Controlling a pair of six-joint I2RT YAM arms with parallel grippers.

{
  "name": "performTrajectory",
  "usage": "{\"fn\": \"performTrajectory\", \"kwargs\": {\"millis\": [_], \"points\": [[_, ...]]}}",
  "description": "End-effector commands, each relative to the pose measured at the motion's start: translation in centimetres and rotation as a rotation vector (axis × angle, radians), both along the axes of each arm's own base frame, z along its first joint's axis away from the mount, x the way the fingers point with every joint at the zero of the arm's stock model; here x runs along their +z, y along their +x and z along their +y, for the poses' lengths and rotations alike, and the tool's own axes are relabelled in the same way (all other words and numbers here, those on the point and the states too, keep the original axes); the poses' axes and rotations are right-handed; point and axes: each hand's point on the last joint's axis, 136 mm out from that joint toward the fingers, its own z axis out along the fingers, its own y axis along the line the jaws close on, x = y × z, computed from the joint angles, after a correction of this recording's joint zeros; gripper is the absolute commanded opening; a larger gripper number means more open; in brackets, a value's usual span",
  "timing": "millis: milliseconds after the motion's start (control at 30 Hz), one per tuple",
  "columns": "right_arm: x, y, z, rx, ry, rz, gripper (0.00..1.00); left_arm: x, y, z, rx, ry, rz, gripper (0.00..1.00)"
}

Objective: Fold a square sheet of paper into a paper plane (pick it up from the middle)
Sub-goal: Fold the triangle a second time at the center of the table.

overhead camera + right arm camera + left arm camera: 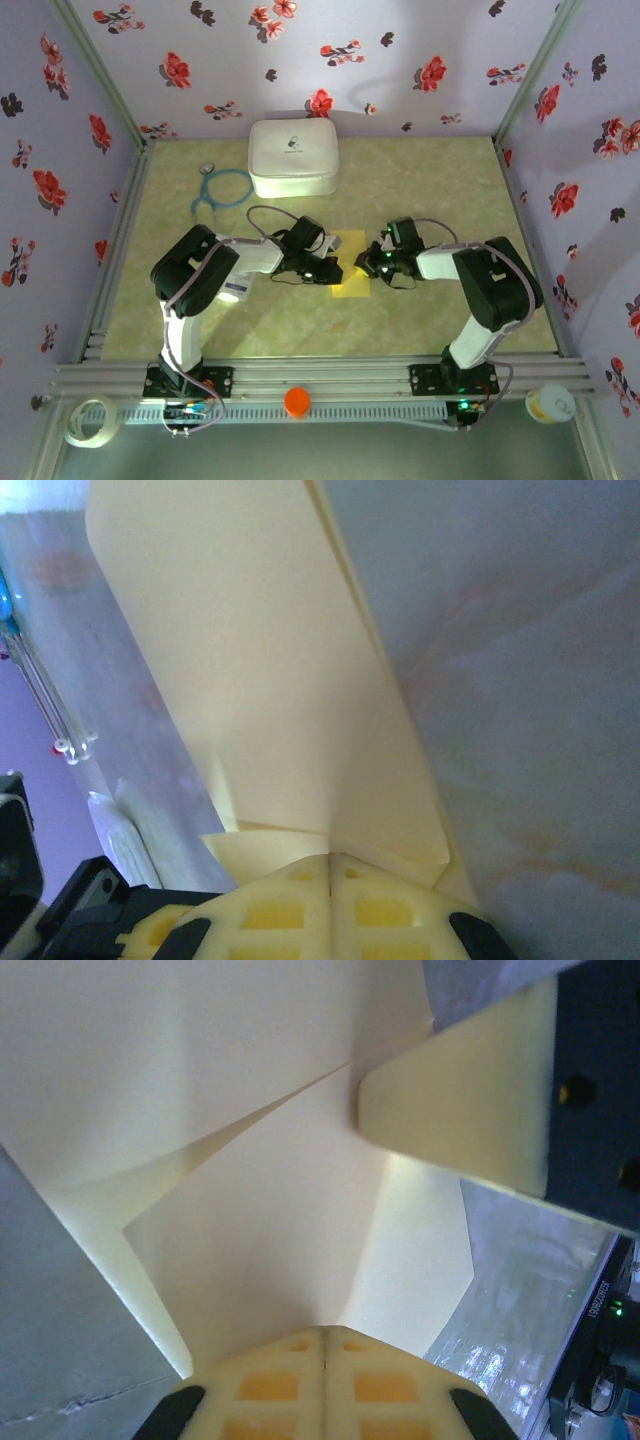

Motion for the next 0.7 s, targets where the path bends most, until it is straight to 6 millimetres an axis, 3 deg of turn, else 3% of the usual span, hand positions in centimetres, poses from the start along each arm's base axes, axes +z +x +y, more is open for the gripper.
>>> {"fn": "performTrajectory", "kwargs": {"millis": [0,233,367,467,667], "points": [[-1.6,0.8,-2.7,-0.063,-0.083,0.027,0.0,-5.0,-2.5,3.5,0.002,0.186,0.111,0.0],[-0.5,2.7,-4.7,-0.129,-0.094,-0.014,0.0,-4.9,-2.4,3.5,0.004,0.184,0.106,0.0],[2.3,3.1,-3.7,-0.127,-0.02,-0.091,0.0,-4.7,-2.3,3.5,0.007,0.18,0.1,0.0],[3.6,2.2,-2.7,-0.079,-0.011,-0.122,0.0,-4.5,-2.2,3.4,0.007,0.174,0.093,0.0],[2.3,-0.2,0.7,0.06,0.01,-0.056,0.0,-3.8,-1.9,3.0,0.006,0.158,0.083,0.0]]}}
